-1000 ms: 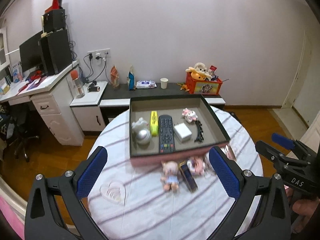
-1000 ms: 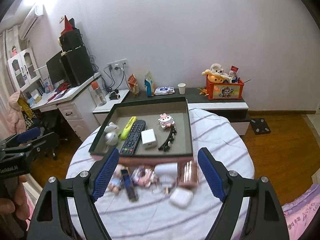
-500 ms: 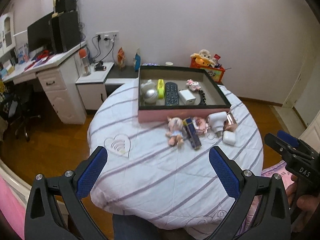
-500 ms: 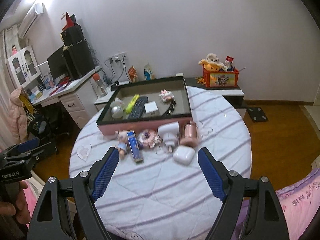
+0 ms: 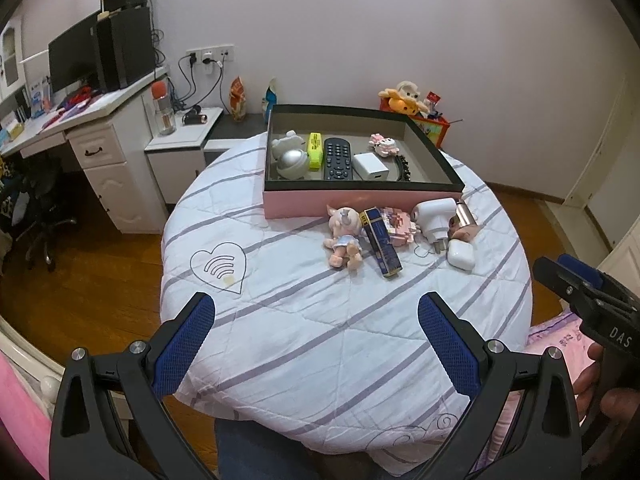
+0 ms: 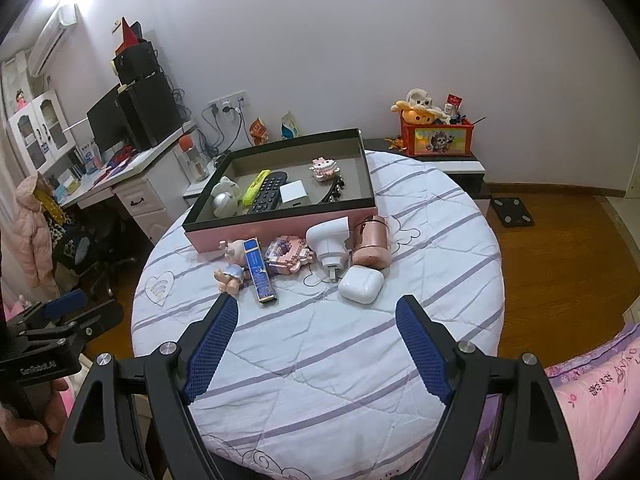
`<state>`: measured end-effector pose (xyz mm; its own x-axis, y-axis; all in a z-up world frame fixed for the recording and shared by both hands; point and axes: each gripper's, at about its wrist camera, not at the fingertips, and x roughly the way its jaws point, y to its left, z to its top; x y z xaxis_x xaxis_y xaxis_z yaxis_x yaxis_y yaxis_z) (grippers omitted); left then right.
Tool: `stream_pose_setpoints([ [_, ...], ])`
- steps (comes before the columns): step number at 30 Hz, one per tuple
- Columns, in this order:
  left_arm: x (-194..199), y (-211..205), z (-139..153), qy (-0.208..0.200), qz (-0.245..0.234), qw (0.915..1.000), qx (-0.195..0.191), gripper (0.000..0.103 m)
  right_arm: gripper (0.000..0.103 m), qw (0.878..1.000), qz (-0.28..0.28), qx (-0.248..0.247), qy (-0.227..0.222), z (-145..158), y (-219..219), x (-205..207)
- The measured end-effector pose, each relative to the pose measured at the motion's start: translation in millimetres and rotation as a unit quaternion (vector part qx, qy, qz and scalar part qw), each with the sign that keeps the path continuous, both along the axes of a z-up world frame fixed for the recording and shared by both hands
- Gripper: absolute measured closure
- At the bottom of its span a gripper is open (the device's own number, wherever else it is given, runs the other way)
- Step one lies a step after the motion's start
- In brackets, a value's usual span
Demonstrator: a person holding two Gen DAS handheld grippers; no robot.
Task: Organize rigid objects
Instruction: 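Withdraw both tools from the box toward the remaining items, then grasp the pig doll with the left tool while the right tool grasps the white earbud case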
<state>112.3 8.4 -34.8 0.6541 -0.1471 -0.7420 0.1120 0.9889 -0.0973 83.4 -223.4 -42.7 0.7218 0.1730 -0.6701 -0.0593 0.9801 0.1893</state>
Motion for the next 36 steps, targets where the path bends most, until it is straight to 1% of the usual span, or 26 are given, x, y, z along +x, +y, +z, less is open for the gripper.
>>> stream_pose_setpoints([
  [6, 10.7, 0.6, -5.9, 0.007, 0.001, 1.0, 0.002, 0.0, 0.02, 1.0, 0.002, -0.003, 0.006, -2.1, 2.2, 6.1],
  [12, 14.0, 0.4, -7.3, 0.001, 0.0, 1.0, 0.008, 0.0, 0.02, 1.0, 0.002, -0.004, 0.009, -3.2, 2.2, 10.7],
  [16, 22.1, -0.9, -13.4, -0.006, 0.002, 0.9998, 0.019, 0.0, 0.02, 1.0, 0.002, -0.007, 0.016, -7.7, 3.7, 16.0],
  [21, 44.7, -11.2, -35.9, -0.005, 0.001, 0.9982, 0.059, 0.0, 0.02, 0.999, 0.0, -0.013, 0.029, -16.7, 4.1, 24.1],
  [24, 59.3, -21.7, -54.4, 0.004, -0.012, 0.997, 0.076, 0.0, 0.02, 0.999, -0.004, -0.013, 0.042, -24.8, 2.2, 31.6],
  [28, 73.0, -34.2, -70.7, 0.011, -0.032, 0.9963, 0.079, 0.0, 0.02, 0.998, -0.009, -0.015, 0.057, -34.6, -0.7, 42.0],
  [36, 100.9, -43.6, -91.1, 0.03, -0.036, 0.9958, 0.078, 0.0, 0.02, 0.996, -0.013, -0.019, 0.082, -53.0, -1.9, 63.3],
])
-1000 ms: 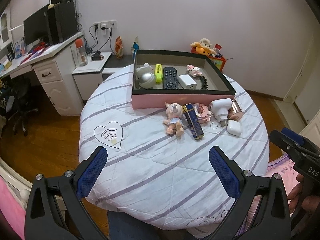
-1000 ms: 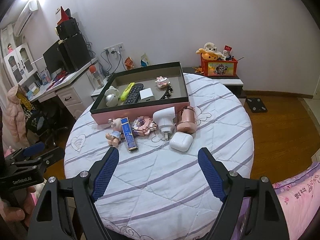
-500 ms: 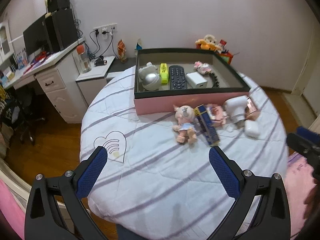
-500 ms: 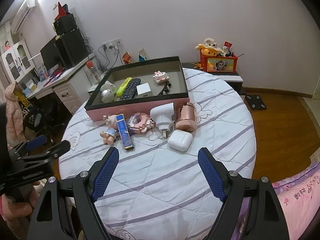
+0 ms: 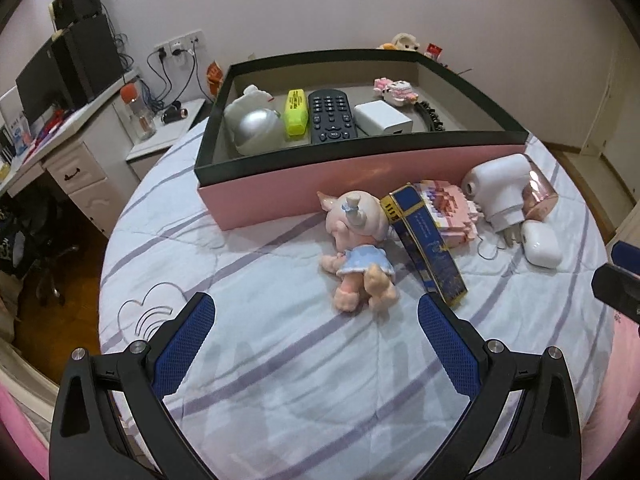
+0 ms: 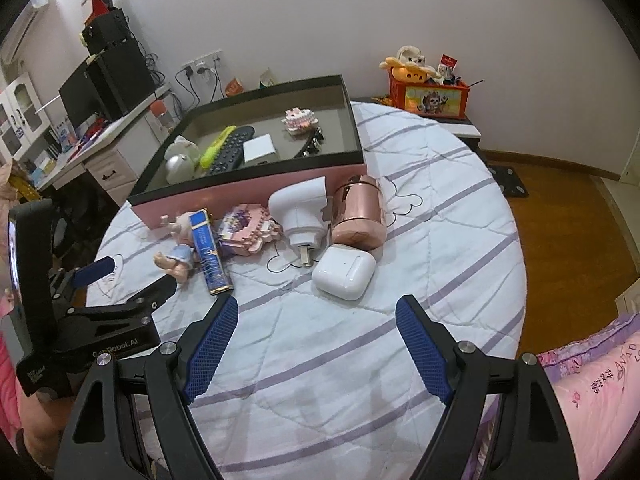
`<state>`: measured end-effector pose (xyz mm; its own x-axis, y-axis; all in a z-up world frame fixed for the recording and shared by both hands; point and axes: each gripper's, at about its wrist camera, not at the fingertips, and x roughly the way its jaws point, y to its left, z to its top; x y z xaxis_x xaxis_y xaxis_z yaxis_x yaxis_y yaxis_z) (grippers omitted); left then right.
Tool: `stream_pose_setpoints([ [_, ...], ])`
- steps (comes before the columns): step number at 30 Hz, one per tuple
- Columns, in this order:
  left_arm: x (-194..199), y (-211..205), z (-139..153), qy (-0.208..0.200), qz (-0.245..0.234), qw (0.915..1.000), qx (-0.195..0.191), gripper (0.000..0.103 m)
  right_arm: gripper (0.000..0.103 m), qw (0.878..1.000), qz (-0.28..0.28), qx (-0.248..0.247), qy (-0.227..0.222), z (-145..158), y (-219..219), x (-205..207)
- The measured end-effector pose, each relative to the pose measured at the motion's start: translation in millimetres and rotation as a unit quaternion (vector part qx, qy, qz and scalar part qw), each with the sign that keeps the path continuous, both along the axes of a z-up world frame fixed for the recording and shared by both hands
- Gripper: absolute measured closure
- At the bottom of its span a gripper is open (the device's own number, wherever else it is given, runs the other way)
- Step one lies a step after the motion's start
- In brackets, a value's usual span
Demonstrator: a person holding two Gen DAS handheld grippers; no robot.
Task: Organize rigid objects
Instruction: 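Grasp the pig doll with the left tool while the right tool grasps the white earbud case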
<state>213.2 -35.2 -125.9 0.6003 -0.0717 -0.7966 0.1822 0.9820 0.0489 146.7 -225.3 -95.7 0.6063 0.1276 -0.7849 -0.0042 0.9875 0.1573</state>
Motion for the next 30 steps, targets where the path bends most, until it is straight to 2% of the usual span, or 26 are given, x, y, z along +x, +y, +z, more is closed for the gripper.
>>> stream_pose_setpoints([
  [12, 27.3, -0.4, -21.5, 0.018, -0.007, 0.9998, 0.001, 0.0, 0.02, 0.999, -0.01, -0.002, 0.034, -31.3, -0.1, 28.6],
  [16, 33.7, -0.9, -27.2, 0.029, -0.009, 0.9995, -0.011, 0.001, 0.02, 0.999, -0.014, 0.003, 0.039, -39.8, -0.6, 36.7],
  [22, 40.5, 0.6, -28.2, 0.028, -0.012, 0.9988, -0.038, 0.01, 0.021, 0.999, -0.019, 0.006, 0.038, -47.6, 1.4, 45.8],
  [24, 40.7, 0.4, -26.9, 0.025, -0.014, 0.9987, -0.041, 0.016, 0.026, 0.999, -0.021, 0.005, 0.034, -49.2, 1.8, 47.2],
  [26, 40.5, 0.3, -25.8, 0.025, -0.018, 0.9985, -0.045, 0.02, 0.038, 0.999, -0.022, -0.001, 0.032, -50.7, 1.8, 48.5],
  [30, 37.8, -1.3, -23.6, 0.019, -0.025, 0.9981, -0.053, 0.039, 0.055, 0.999, -0.026, -0.02, 0.023, -52.1, -0.7, 47.4],
])
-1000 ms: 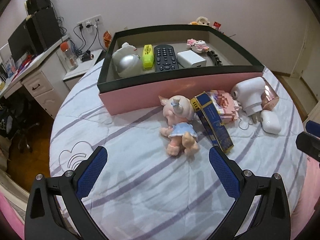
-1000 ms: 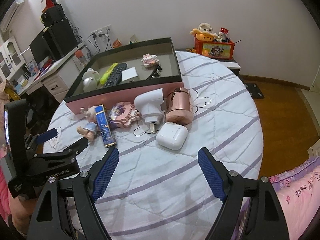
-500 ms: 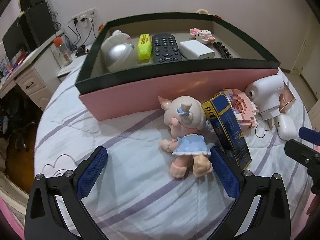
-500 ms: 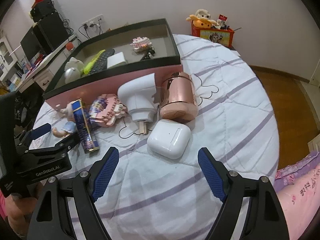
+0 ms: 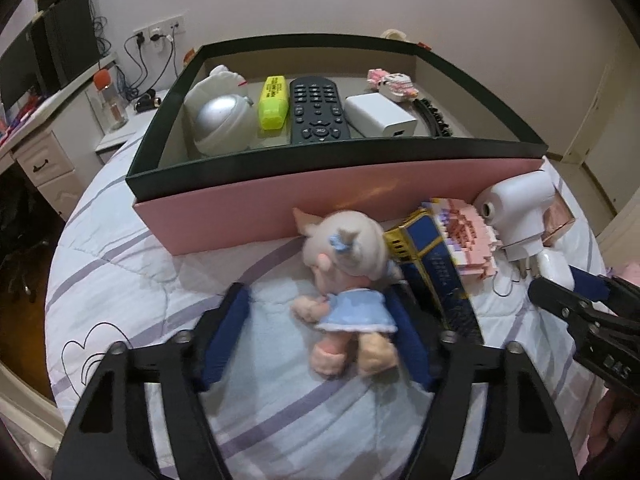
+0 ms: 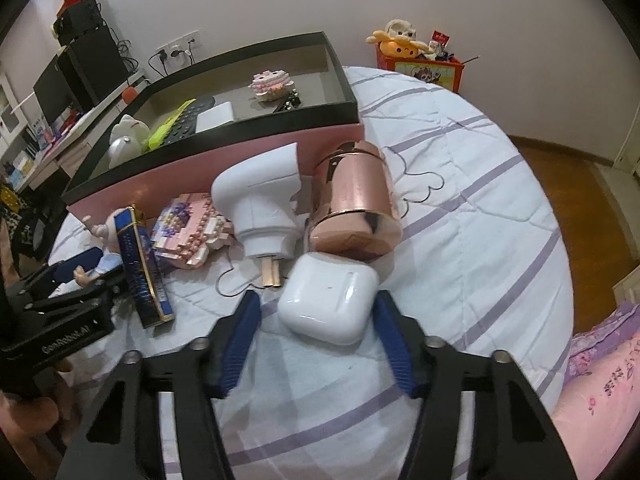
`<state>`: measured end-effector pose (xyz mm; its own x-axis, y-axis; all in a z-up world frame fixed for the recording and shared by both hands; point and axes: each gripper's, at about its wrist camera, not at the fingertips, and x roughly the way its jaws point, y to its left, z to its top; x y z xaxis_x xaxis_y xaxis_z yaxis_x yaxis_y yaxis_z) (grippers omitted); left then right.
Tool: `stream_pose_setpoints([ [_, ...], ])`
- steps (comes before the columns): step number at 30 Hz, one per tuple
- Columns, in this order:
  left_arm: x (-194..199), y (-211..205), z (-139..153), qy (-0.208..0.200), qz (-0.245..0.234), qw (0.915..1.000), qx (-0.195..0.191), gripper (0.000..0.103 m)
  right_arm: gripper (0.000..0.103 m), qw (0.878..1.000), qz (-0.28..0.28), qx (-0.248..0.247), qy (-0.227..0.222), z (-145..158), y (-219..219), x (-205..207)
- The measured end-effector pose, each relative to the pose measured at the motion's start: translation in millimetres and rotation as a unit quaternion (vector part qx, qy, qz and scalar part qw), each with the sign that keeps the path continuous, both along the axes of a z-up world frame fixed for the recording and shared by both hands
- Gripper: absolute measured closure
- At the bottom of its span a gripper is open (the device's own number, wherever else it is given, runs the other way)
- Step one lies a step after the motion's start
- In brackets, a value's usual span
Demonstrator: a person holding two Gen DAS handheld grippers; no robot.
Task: Organize rigid objects
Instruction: 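Grasp the pig doll with the left tool while the right tool grasps the white earbud case, then carry the pig doll and earbud case into the box and open both tools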
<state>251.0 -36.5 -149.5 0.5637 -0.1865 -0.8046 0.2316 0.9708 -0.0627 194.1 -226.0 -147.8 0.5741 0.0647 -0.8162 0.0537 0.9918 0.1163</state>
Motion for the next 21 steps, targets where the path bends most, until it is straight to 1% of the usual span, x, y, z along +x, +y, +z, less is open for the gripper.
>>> stream_pose_setpoints([
  [1, -0.8, -0.3, 0.4, 0.0, -0.002, 1.0, -0.004, 0.043, 0.055, 1.0, 0.001, 0.004, -0.002, -0.5, -1.7, -0.5],
  [2, -1.6, -0.8, 0.8, 0.0, -0.005, 1.0, -0.008, 0.051, 0.055, 1.0, 0.002, 0.005, -0.004, -0.8, -2.7, -1.5],
  [3, -3.0, -1.5, 1.4, 0.0, -0.008, 0.9999, -0.011, 0.056, 0.055, 1.0, 0.002, 0.002, -0.006, -1.0, -2.5, -2.0],
  [5, -4.4, -0.6, 2.2, 0.0, -0.007, 0.9998, -0.018, 0.056, 0.055, 1.0, 0.003, -0.003, -0.009, -1.1, -1.6, -4.2],
  [8, -7.3, 8.3, 3.2, 0.004, 0.0, 0.9991, -0.041, 0.056, 0.055, 1.0, 0.007, 0.003, -0.01, 0.7, -2.6, -9.4],
  [11, -13.3, 14.5, 4.9, 0.005, 0.005, 0.9987, -0.05, 0.056, 0.055, 1.0, 0.008, 0.011, -0.011, 3.5, -4.8, -15.3],
  [16, -24.3, 26.2, 8.4, 0.007, 0.013, 0.9983, -0.056, 0.056, 0.055, 1.0, 0.014, 0.022, -0.017, 12.9, -4.2, -26.0],
  [21, -36.9, 40.1, 19.5, 0.001, 0.025, 0.9982, -0.054, 0.056, 0.055, 0.999, 0.022, 0.031, -0.029, 26.6, -1.4, -31.9],
])
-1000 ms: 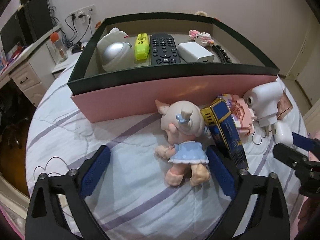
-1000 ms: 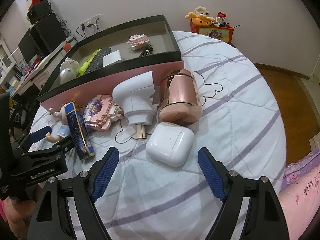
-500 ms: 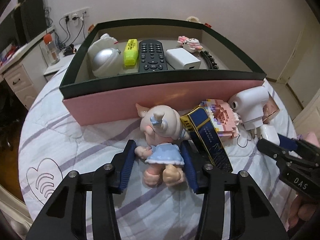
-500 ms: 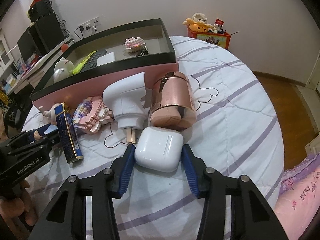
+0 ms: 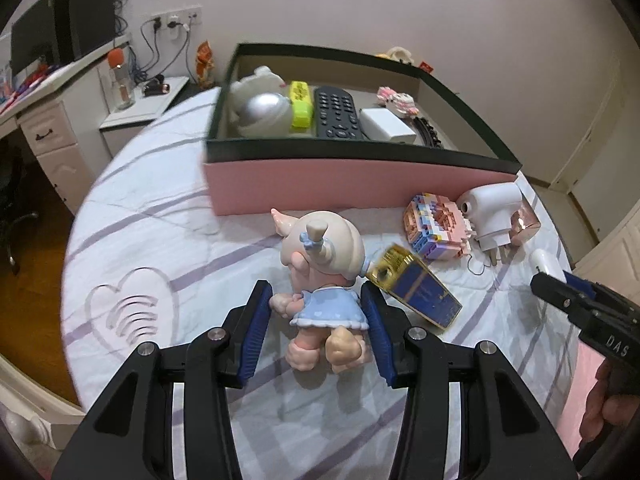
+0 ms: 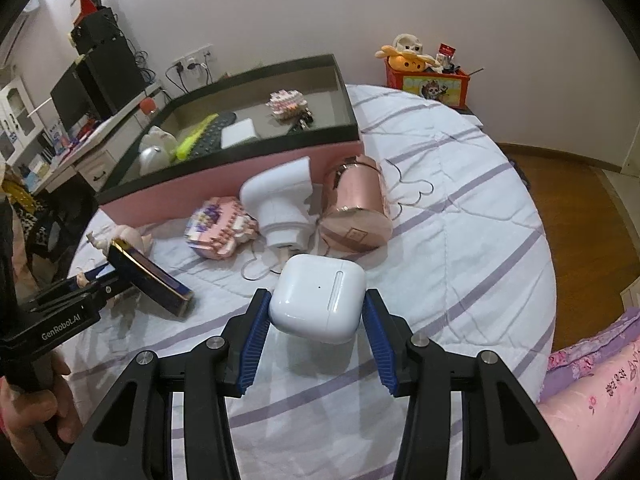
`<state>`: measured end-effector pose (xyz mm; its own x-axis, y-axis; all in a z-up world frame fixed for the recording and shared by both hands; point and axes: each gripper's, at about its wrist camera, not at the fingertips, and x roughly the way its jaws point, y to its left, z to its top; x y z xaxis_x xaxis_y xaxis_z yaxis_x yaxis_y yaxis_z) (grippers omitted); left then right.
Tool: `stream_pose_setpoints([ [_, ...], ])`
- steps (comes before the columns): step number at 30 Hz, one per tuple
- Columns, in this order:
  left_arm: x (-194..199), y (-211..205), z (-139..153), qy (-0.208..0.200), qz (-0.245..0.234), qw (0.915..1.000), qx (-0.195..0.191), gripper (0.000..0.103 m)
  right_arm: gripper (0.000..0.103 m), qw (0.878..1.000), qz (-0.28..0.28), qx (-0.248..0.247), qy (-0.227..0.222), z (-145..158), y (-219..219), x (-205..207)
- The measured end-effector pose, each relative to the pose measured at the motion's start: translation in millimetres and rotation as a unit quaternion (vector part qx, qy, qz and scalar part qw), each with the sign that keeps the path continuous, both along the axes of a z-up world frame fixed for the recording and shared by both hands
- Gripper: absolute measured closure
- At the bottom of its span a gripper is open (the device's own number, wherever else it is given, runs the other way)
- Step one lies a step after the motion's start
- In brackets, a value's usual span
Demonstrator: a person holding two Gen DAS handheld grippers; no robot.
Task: Organize rigid objects
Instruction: 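Carry the pig doll and earbud case into the box and open both tools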
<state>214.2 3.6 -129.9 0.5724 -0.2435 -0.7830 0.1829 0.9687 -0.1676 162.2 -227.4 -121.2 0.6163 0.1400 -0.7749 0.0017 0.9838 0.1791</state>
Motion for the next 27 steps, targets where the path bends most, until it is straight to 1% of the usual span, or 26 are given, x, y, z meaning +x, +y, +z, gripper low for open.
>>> stream_pose_setpoints([
  [4, -9.2, 13.5, 16.9, -0.016, 0.012, 0.9998, 0.003, 0.056, 0.055, 1.0, 0.009, 0.004, -0.013, 12.4, 5.3, -2.8],
  [8, -14.6, 22.6, 41.8, -0.039, 0.015, 0.9991, 0.003, 0.056, 0.055, 0.999, 0.023, 0.004, -0.03, 28.3, 12.1, -1.0],
  [13, -5.0, 20.0, 67.5, -0.061, 0.009, 0.9981, 0.005, 0.056, 0.055, 0.998, 0.038, -0.007, -0.059, 55.0, 19.7, 12.7],
  [17, 14.6, 13.0, 83.9, -0.075, 0.003, 0.9972, 0.002, 0.056, 0.055, 0.994, 0.051, -0.025, -0.09, 84.1, 23.9, 34.3],
  [20, 35.2, 6.9, 95.7, -0.08, -0.002, 0.9968, -0.005, 0.056, 0.055, 0.992, 0.06, -0.027, -0.104, 101.2, 25.9, 54.9],
  [23, 59.3, -2.3, 103.6, -0.079, -0.009, 0.9968, -0.009, 0.056, 0.055, 0.992, 0.068, -0.028, -0.102, 106.3, 28.7, 81.1],
  [27, 92.0, -15.3, 102.8, -0.067, -0.017, 0.9976, -0.008, 0.056, 0.055, 0.993, 0.079, -0.029, -0.083, 98.5, 35.4, 114.7],
])
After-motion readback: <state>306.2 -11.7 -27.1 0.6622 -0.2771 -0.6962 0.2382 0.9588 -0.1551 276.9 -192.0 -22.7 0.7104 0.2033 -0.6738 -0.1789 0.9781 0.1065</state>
